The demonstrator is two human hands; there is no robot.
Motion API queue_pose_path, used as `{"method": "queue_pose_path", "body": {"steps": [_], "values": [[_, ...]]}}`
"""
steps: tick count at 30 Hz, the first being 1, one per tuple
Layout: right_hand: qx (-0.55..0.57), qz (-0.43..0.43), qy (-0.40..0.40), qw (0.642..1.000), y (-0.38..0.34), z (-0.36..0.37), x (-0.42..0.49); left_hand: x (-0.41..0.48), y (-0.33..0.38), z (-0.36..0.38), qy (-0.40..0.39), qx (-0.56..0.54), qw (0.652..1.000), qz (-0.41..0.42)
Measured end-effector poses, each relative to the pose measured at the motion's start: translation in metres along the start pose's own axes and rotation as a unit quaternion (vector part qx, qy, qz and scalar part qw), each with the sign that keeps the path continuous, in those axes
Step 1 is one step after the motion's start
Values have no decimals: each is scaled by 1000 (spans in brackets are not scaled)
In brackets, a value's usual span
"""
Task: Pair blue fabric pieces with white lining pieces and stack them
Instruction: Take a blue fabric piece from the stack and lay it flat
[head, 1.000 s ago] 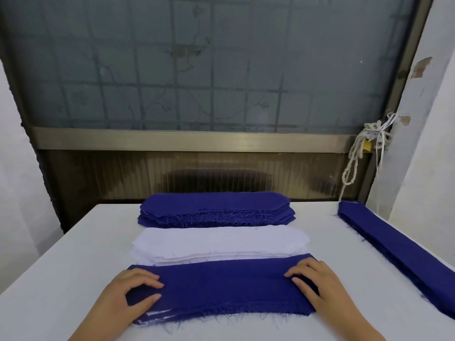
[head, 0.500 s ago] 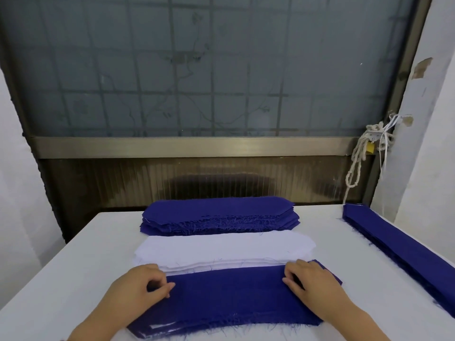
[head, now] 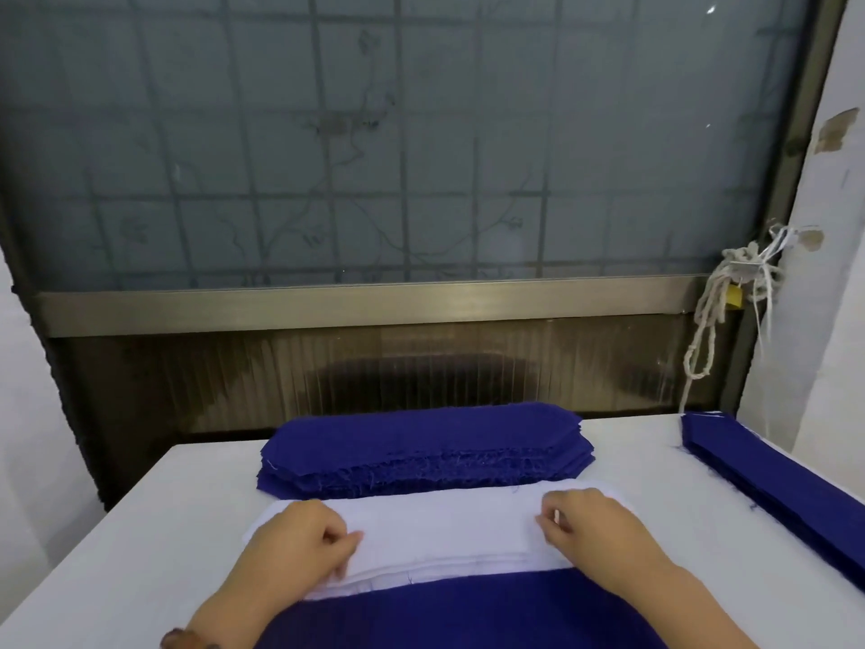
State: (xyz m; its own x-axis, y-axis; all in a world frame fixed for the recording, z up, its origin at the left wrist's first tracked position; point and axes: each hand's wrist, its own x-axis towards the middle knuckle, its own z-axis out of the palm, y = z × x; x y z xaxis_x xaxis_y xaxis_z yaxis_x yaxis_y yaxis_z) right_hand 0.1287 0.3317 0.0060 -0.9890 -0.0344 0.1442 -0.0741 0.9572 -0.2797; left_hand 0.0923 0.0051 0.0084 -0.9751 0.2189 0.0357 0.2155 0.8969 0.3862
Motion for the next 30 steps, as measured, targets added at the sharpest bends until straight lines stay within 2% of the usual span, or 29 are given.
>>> {"method": "queue_pose_path", "body": {"steps": [4, 8, 14, 19, 27, 30], "values": [[120, -84, 77, 986, -33, 9, 49, 42, 26, 4, 149, -64, 986, 36], [113, -138, 137, 974, -65, 25, 101, 86, 52, 14, 224, -70, 970, 58], [118, -109, 98, 982, -82, 56, 151, 126, 57, 39, 229, -51, 972, 6], [91, -96, 71, 989, -83, 52, 170, 152, 54, 26, 149, -39, 988, -31], [109, -59, 103, 987, -80, 59, 171, 155, 50, 43, 228, -62, 971, -32], [84, -58, 121, 987, -82, 65, 171, 151, 49, 47, 258, -72, 963, -26]]}}
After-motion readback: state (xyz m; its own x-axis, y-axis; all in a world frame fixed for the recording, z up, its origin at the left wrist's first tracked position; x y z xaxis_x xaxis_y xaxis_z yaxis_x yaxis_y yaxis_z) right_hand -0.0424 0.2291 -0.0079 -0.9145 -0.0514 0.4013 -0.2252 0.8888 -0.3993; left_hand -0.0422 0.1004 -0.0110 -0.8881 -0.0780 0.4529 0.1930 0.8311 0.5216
